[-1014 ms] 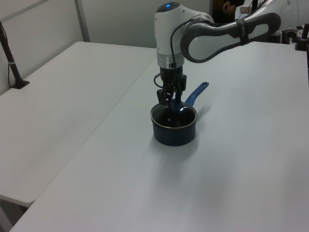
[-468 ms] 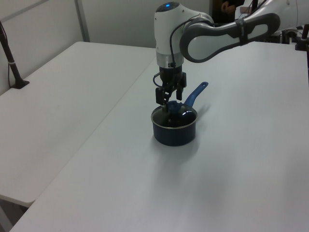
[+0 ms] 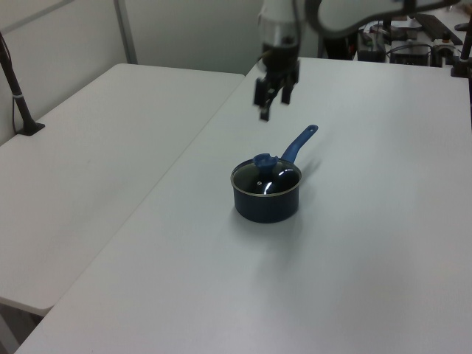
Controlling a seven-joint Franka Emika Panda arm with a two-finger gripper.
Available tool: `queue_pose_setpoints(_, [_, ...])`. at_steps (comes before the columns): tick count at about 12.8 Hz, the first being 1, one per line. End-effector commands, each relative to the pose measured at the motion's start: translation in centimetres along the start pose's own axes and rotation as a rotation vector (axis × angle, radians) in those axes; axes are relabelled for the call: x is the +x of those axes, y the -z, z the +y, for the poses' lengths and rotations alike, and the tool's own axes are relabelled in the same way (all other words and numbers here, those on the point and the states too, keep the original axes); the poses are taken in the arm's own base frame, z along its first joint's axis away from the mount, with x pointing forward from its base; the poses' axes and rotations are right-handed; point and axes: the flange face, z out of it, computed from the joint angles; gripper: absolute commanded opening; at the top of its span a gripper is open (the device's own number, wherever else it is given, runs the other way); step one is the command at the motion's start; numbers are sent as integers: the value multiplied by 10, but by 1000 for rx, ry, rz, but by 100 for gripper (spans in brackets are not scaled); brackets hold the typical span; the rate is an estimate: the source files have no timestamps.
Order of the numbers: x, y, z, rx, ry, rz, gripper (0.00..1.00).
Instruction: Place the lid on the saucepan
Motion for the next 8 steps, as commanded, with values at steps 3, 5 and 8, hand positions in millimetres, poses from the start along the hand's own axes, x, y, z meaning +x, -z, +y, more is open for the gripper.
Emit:
queue_pose_setpoints(3, [-65, 40, 137, -39, 98, -91, 100])
queue_pose_setpoints(5, [-67, 41, 175, -40, 176, -145, 100])
queue_pose_setpoints(8, [-63, 36, 192, -64, 170, -157, 100])
